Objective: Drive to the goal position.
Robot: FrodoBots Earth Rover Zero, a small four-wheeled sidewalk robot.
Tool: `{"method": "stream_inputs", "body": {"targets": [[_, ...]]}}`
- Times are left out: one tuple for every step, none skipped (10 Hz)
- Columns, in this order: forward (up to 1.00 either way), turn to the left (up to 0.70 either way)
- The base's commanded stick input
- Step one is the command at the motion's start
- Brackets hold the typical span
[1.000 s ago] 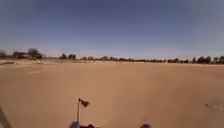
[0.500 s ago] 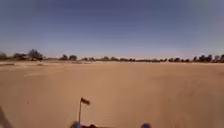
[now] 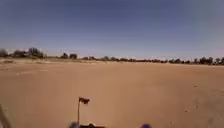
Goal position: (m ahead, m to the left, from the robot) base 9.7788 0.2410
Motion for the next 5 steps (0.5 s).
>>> {"method": "stream_inputs", "body": {"targets": [[0.70,0.00],[0.70,0.00],[0.70,0.00],[0.70,0.00],[0.70,0.00]]}}
